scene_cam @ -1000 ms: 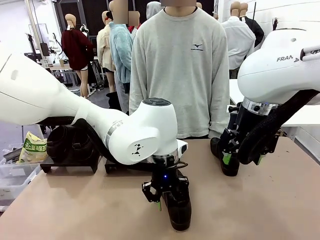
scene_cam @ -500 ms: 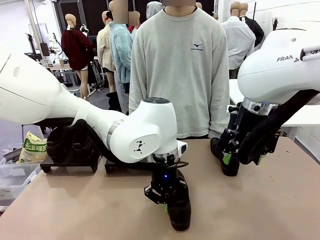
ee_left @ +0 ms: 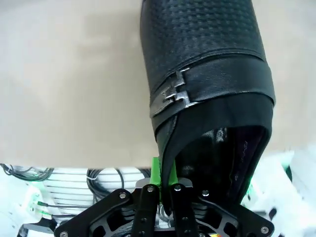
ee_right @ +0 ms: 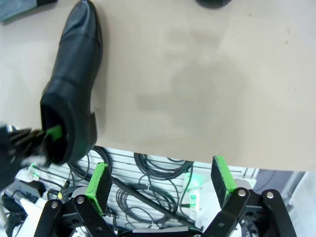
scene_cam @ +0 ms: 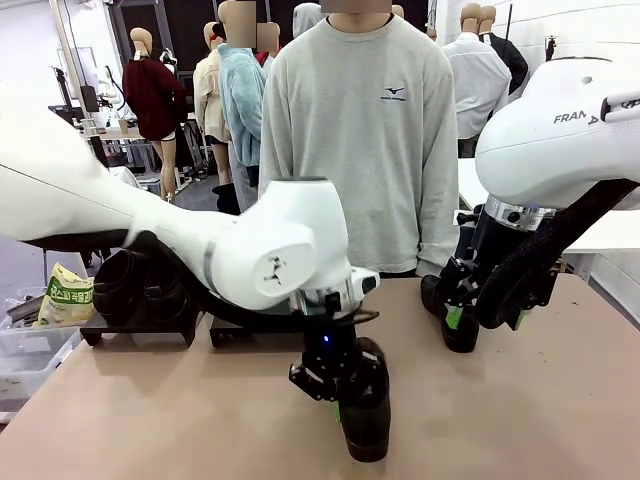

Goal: Organize the shoes by placing them on the stand.
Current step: Place the Shoe from the middle of the table onto the Shoes Stand.

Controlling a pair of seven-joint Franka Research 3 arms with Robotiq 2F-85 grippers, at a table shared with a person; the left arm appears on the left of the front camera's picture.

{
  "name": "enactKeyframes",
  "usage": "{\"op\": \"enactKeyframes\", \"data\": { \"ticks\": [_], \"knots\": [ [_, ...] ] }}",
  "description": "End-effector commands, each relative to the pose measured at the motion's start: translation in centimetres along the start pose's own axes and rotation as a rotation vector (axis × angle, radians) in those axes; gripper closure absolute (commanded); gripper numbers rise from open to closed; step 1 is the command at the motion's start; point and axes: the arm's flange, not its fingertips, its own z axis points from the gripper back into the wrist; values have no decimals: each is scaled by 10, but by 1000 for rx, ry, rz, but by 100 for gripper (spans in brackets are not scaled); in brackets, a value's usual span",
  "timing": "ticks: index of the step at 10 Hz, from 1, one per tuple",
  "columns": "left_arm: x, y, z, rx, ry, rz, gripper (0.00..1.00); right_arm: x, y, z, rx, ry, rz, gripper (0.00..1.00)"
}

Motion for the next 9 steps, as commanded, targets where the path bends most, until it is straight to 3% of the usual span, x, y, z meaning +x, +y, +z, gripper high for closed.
{"op": "enactKeyframes", "data": {
  "ticks": [1,2,5,7,9],
  "knots": [
    [-32,40,62,-43,-110,-72,100,3,0,2,-17,12,1,0],
    [-19,62,80,-23,-232,-38,100,3,0,2,-17,12,1,0],
    [43,125,99,53,-411,74,100,3,0,2,-17,12,1,0],
    [79,152,104,83,-489,85,100,3,0,2,-17,12,1,0],
    [107,169,111,109,-495,93,100,3,0,2,-17,12,1,0]
  ]
}}
